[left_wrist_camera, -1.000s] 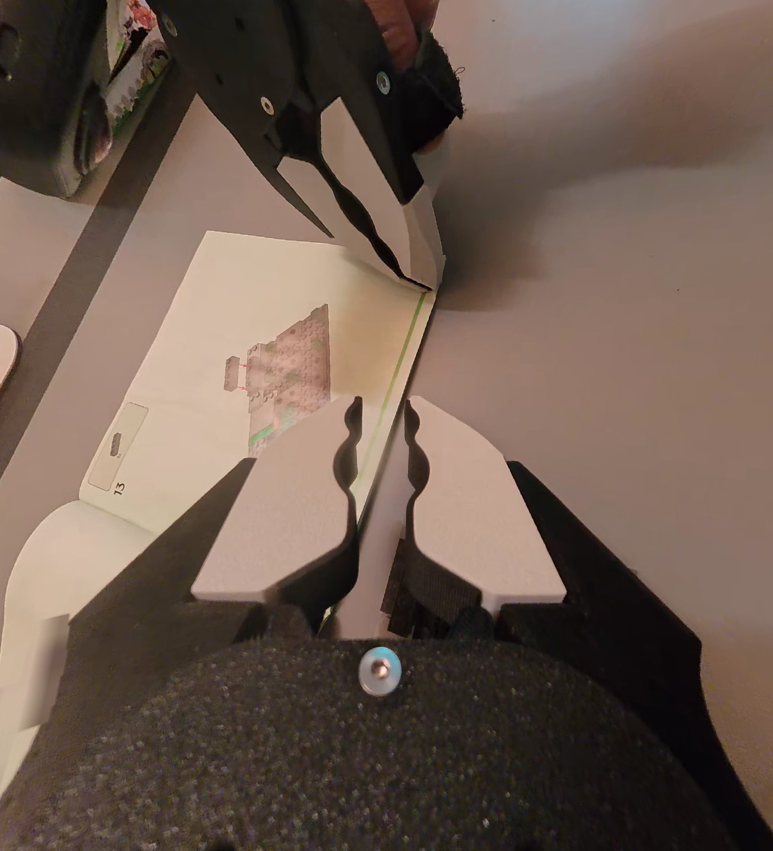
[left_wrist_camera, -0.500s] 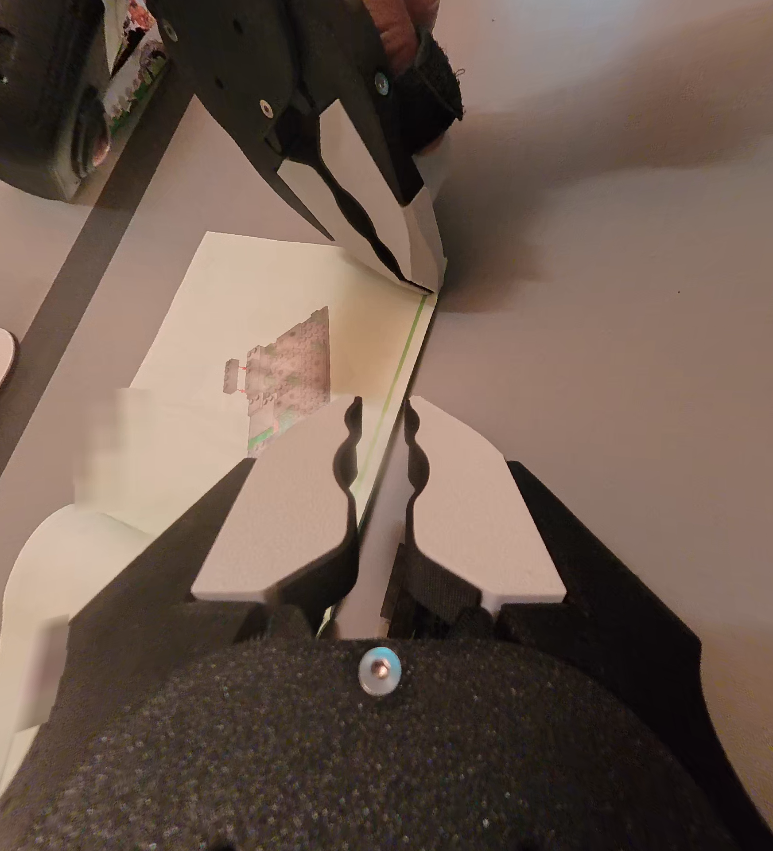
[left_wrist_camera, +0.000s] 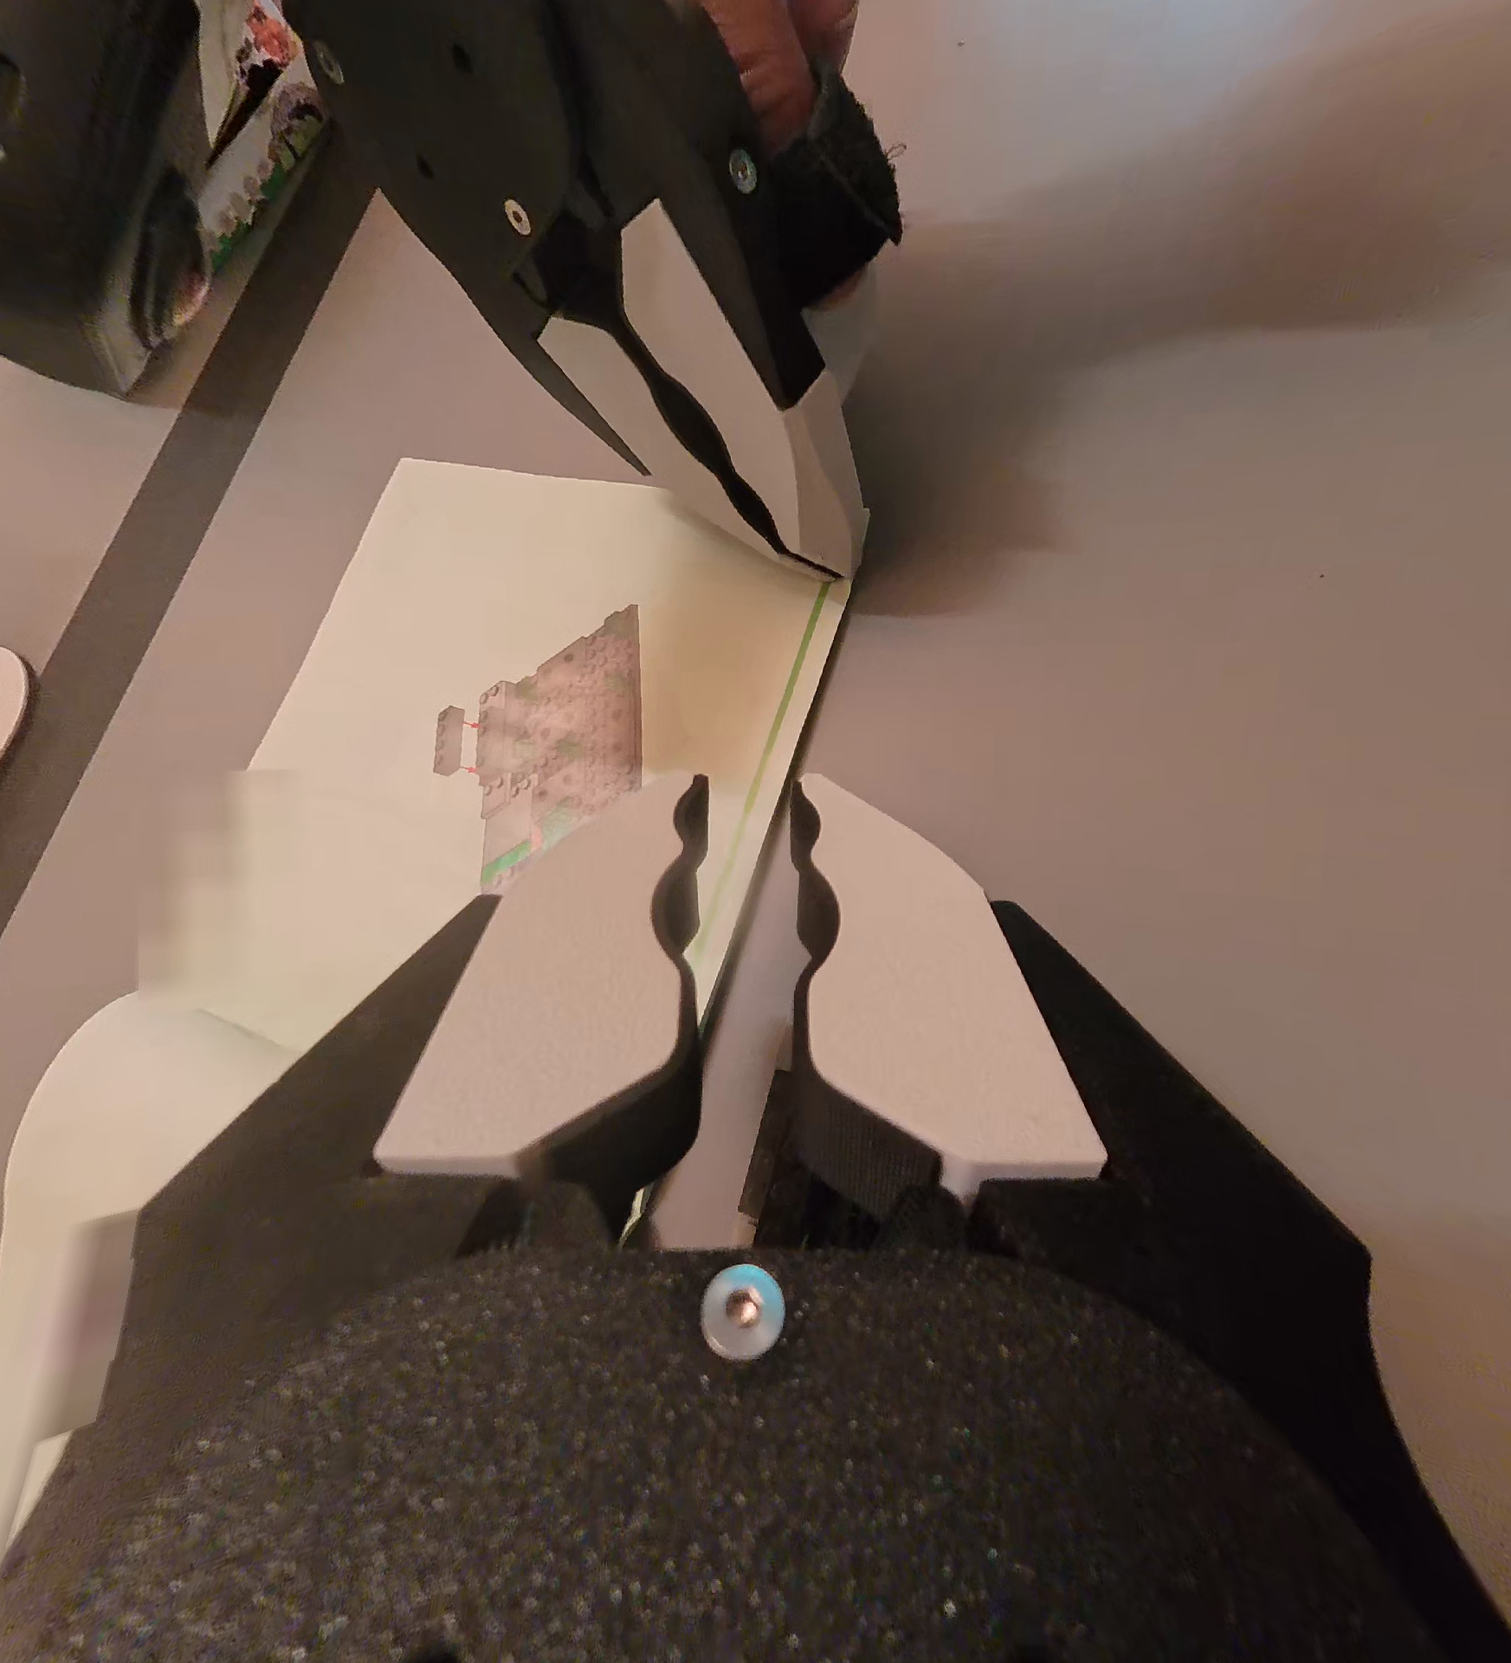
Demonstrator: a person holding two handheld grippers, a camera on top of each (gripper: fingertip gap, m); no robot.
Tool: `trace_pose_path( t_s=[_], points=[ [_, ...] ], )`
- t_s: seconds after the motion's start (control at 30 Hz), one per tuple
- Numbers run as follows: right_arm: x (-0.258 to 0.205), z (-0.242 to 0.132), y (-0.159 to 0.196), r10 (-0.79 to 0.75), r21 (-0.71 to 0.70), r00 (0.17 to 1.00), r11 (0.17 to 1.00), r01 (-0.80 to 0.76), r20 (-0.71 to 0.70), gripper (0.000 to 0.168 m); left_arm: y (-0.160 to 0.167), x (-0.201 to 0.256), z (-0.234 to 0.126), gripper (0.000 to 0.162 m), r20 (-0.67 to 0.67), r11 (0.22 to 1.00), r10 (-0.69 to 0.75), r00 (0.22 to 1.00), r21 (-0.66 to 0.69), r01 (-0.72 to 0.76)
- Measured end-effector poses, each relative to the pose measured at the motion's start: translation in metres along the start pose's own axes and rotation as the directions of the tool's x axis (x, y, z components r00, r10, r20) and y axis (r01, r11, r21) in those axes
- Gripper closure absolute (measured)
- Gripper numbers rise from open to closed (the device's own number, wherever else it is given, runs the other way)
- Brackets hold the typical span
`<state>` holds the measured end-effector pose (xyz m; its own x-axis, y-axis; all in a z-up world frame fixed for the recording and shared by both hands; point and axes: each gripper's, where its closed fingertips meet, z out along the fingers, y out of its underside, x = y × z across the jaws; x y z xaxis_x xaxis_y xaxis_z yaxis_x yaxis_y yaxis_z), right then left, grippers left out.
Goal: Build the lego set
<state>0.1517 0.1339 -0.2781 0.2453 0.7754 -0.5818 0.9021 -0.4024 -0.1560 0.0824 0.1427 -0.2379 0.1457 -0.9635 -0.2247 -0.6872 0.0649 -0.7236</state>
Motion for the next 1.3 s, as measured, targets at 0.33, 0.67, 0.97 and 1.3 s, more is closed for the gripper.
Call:
trace_pose_path(
  t_s=[0.33,0.67,0.97,1.3],
  points=[
    [-0.013,-0.027,-0.013,-0.058,0.176,0.989,0.981,0.082,-0.136,0.168,-0.014,0.001,0.013,0.145,0.01,1.0,-0.003,1.0,0.019,0.003],
    [-0.021,-0.059,-0.031,-0.077,0.212,0.983,0.971,0.113,-0.169,0.168,-0.025,-0.018,0.042,0.14,0.088,0.999,-0.023,0.996,0.031,0.02],
    [-0.029,-0.085,-0.042,-0.106,0.396,0.946,0.889,0.228,-0.307,0.163,-0.025,-0.031,0.029,0.162,0.18,0.999,-0.016,0.983,0.03,0.01],
    [-0.021,-0.106,-0.044,-0.052,0.43,0.701,0.757,0.493,-0.711,0.11,-0.034,-0.064,-0.029,0.162,0.312,0.988,-0.114,0.943,0.137,0.074]
  ],
)
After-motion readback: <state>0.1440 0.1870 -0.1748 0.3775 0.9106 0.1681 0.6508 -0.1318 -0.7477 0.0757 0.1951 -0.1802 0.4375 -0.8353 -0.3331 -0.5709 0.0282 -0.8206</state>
